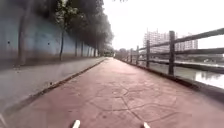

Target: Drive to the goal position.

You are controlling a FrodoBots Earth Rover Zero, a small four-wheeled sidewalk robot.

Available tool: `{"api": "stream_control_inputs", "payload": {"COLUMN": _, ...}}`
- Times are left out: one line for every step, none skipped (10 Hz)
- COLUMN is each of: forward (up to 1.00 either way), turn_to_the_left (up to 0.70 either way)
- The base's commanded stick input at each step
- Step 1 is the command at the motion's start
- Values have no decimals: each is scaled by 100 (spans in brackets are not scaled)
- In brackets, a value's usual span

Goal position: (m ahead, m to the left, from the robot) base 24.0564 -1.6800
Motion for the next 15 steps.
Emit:
{"api": "stream_control_inputs", "payload": {"forward": 70, "turn_to_the_left": -13}}
{"api": "stream_control_inputs", "payload": {"forward": 70, "turn_to_the_left": -30}}
{"api": "stream_control_inputs", "payload": {"forward": 70, "turn_to_the_left": -6}}
{"api": "stream_control_inputs", "payload": {"forward": 70, "turn_to_the_left": 0}}
{"api": "stream_control_inputs", "payload": {"forward": 70, "turn_to_the_left": 0}}
{"api": "stream_control_inputs", "payload": {"forward": 70, "turn_to_the_left": 0}}
{"api": "stream_control_inputs", "payload": {"forward": 70, "turn_to_the_left": 0}}
{"api": "stream_control_inputs", "payload": {"forward": 70, "turn_to_the_left": 0}}
{"api": "stream_control_inputs", "payload": {"forward": 70, "turn_to_the_left": 0}}
{"api": "stream_control_inputs", "payload": {"forward": 70, "turn_to_the_left": 0}}
{"api": "stream_control_inputs", "payload": {"forward": 70, "turn_to_the_left": 0}}
{"api": "stream_control_inputs", "payload": {"forward": 70, "turn_to_the_left": 0}}
{"api": "stream_control_inputs", "payload": {"forward": 70, "turn_to_the_left": 0}}
{"api": "stream_control_inputs", "payload": {"forward": 70, "turn_to_the_left": 0}}
{"api": "stream_control_inputs", "payload": {"forward": 70, "turn_to_the_left": 0}}
